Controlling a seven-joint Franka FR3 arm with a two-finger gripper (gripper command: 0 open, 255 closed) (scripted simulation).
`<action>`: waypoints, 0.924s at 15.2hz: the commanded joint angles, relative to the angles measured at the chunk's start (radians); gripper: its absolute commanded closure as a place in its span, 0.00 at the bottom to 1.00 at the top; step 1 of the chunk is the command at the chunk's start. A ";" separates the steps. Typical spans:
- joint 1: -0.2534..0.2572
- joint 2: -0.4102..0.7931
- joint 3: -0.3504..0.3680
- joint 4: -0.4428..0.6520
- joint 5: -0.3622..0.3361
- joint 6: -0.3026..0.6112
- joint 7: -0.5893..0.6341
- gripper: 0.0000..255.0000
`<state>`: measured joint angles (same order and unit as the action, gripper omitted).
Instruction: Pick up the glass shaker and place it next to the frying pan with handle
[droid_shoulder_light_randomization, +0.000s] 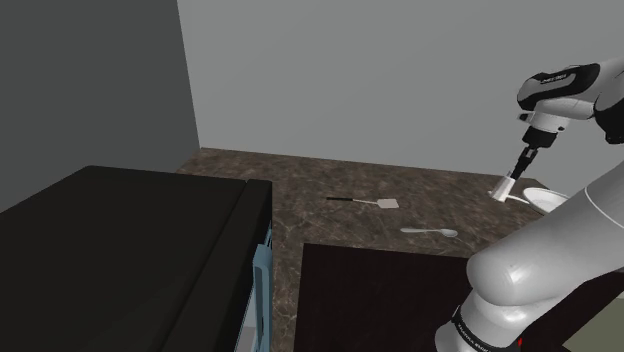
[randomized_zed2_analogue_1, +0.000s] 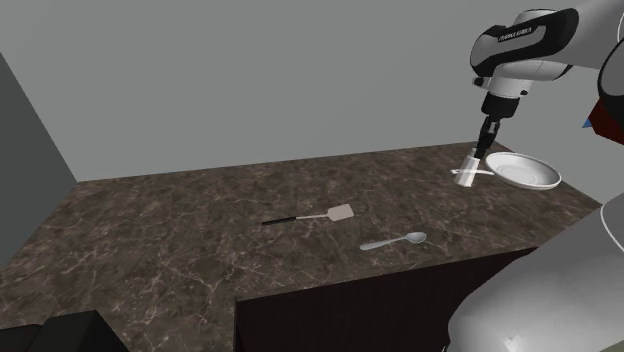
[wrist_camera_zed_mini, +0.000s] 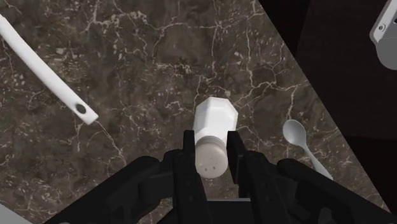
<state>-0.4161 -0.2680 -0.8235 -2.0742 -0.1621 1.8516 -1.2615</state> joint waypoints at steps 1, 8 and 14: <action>0.000 0.006 -0.006 -0.024 0.002 0.029 -0.003 1.00; 0.003 0.036 -0.029 -0.096 0.015 0.126 -0.019 1.00; 0.009 0.075 -0.053 -0.151 0.038 0.210 -0.041 1.00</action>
<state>-0.4088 -0.1999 -0.8727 -2.2180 -0.1293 2.0487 -1.2985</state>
